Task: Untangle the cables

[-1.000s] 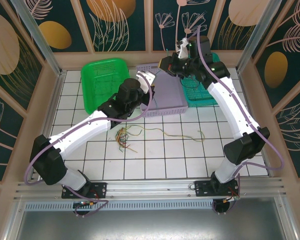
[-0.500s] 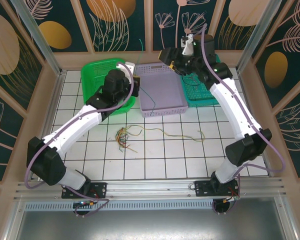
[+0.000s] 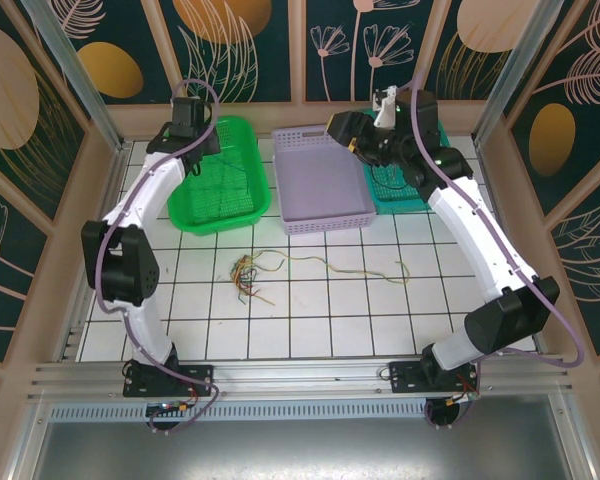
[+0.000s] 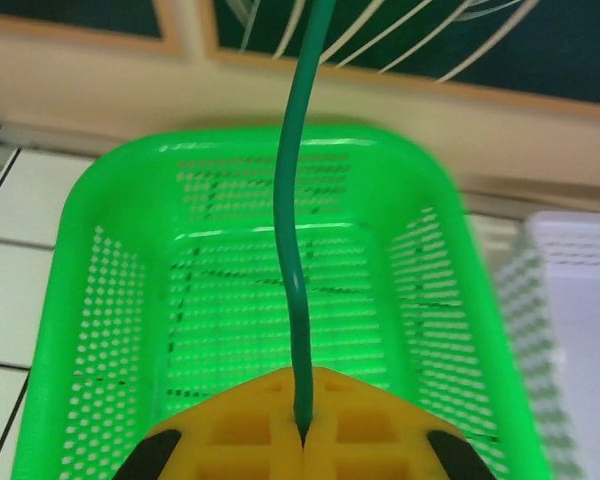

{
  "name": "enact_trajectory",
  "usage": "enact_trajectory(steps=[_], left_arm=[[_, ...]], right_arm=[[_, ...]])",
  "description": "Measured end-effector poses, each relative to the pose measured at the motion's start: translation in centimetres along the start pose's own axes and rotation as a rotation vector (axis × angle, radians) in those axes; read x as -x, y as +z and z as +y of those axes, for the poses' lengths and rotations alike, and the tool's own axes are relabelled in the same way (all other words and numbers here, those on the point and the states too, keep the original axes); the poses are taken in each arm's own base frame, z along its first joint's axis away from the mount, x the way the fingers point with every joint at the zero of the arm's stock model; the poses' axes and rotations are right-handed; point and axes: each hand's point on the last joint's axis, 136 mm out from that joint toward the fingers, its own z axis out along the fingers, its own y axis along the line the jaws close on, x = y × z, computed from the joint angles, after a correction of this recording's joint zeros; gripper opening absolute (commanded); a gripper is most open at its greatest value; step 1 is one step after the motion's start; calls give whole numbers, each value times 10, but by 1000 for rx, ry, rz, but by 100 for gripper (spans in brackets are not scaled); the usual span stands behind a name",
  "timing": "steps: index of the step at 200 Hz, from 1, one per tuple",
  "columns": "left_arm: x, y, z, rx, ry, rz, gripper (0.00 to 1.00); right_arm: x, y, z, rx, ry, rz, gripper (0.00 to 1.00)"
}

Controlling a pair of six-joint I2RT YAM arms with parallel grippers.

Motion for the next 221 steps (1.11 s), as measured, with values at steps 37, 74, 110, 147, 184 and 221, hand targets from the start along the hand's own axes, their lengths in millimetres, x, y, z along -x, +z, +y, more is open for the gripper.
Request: enact_trajectory(steps=[37,74,110,147,184,221], left_arm=[[-27,43,8,7,-59,147,47],[-57,30,0,-34,-125,234,57],[-63,-37,-14,-100,-187,213,53],[-101,-120,-36,-202,-298,214,49],[-208,-152,-27,-196,-435,410,60],[-276,-166,-41,-193,-435,564,64]], right_arm=[[-8,5,-15,-31,16,18,62],[-40,14,-65,-152,113,66,57],[-113,20,-137,-319,350,190,51],[-185,24,-167,-417,588,284,50],[-230,37,-147,-394,701,347,47],[-243,50,-141,-380,746,368,47]])
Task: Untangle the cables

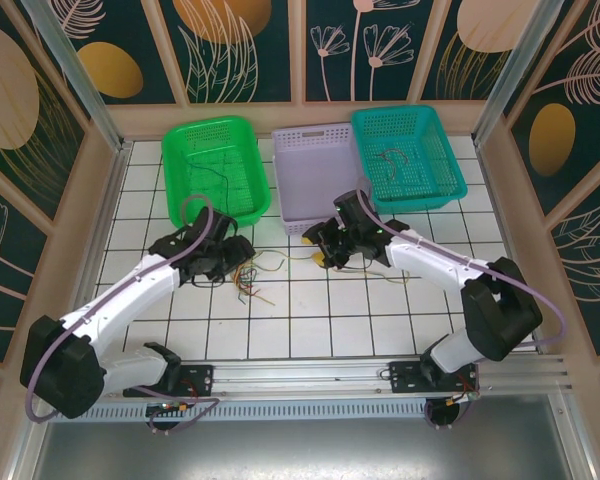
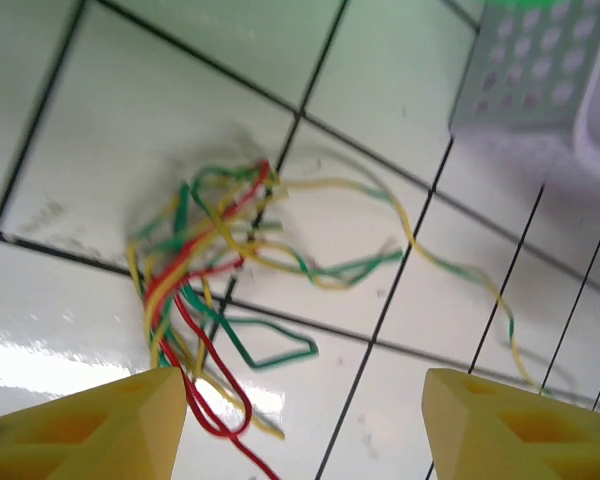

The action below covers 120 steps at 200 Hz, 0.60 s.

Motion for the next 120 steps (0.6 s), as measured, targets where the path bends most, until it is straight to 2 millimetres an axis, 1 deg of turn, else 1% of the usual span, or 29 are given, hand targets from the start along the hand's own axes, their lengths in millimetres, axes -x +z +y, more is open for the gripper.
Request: enact_trajectory(steps=[10,25,47,63,91,120], left_arm=[[-8,4,-6,-2,29,14,64],[-16,14,-9,29,78,27,64],[-29,31,-3,100,189,46,66],[-34,37,2,136,269,52,69],[-34,47,10,184,376,52,69],[-33,64,24,266,474,60,67]], right_arm=[[1,1,-1,-2,11,-2,46],[1,1,-3,-3,25,-4,47],[2,3,-6,-3,29,-4,46],[3,4,-9,-9,35,-5,47],[4,4,-13,-13,39,-7,46],[7,6,-21,-22,50,-8,46]])
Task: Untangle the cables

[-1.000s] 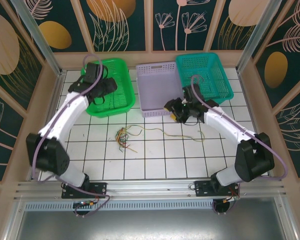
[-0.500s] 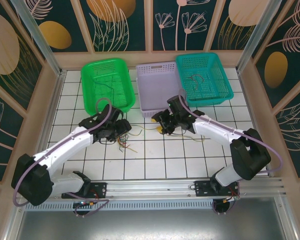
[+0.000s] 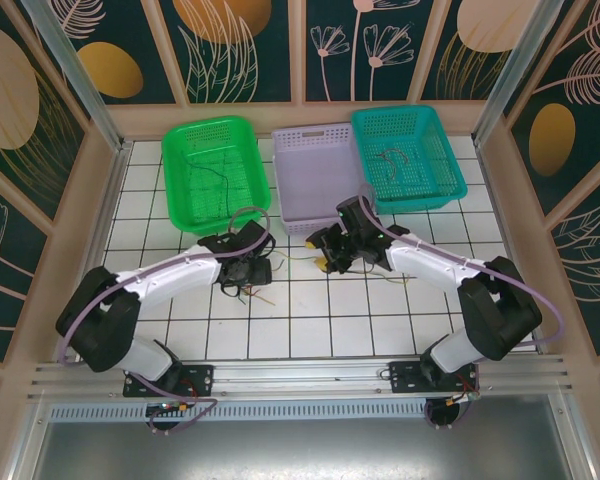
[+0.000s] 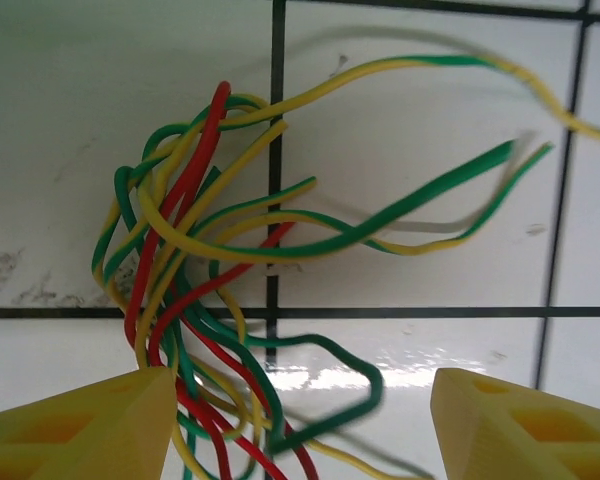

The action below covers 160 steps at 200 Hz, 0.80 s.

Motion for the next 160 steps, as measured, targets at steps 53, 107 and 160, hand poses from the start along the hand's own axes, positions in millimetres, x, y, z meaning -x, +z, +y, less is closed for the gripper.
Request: enact_trajectory(steps=[53,107,160], left_arm=[[8,13,10,86,115,-40,55],[3,31,12,102,155,-32,37],[4,27,6,36,199,-99,0]], right_arm=[[3,6,-15,-22,37,4,47],[7,18,-19,-29,67,12,47],[10,30,-26,-28,134,25,60]])
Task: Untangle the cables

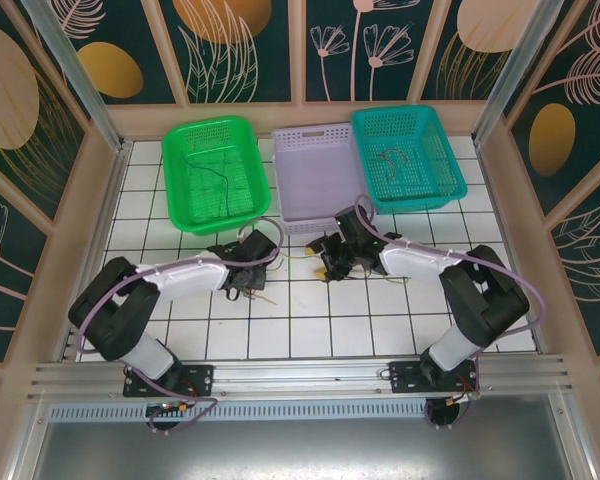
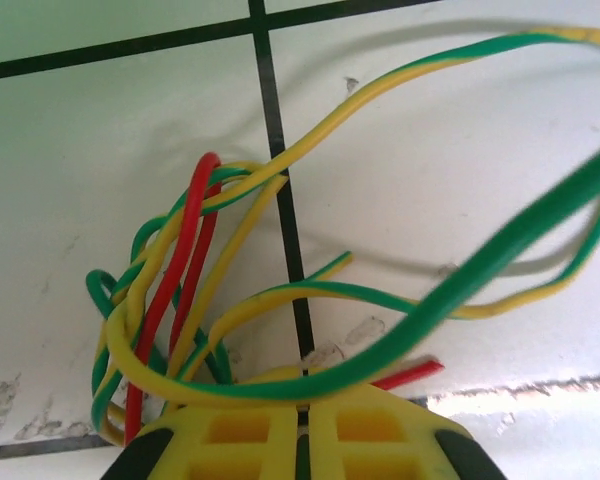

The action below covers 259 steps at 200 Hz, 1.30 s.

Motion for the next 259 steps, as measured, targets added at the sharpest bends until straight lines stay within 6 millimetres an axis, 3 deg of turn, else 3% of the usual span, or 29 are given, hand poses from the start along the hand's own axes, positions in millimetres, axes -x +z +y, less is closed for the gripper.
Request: enact_trajectory(steps=[24,52,78,109,117,134,167,185,211,234,259], left_arm=[[-4,-25,-6,-101,26,-48,0],[14,-63,-20,-232,48,-156,0],[24,-89,-27,-307,69,-223,0],[30,-109,-37,-384,95,-257,0],[29,-112,-39,-400,99,-258,0],[29,-115,-41,-417,105,-260,0],[25,-109,-33,-365,102,-230,0],[23,-100,-23,-298,82,-211,0],[21,-91,-12,-222,44,-199,0],[28,-93,-15,-223,9,-225,0],[15,-77,9,-88,-29,-162,0]], right_arm=[[4,11,-2,-5,34,5,65],[2,28,11,-7,52,16,70],[-8,38,32,30,49,40,70],[-13,43,40,60,69,43,66],[-13,44,43,74,78,37,54],[-11,43,51,99,86,29,0],[0,40,56,116,93,-28,0],[16,24,56,129,96,-77,0],[57,-28,63,191,106,-172,0],[82,-65,68,227,90,-237,0],[124,-106,65,252,121,-362,0]])
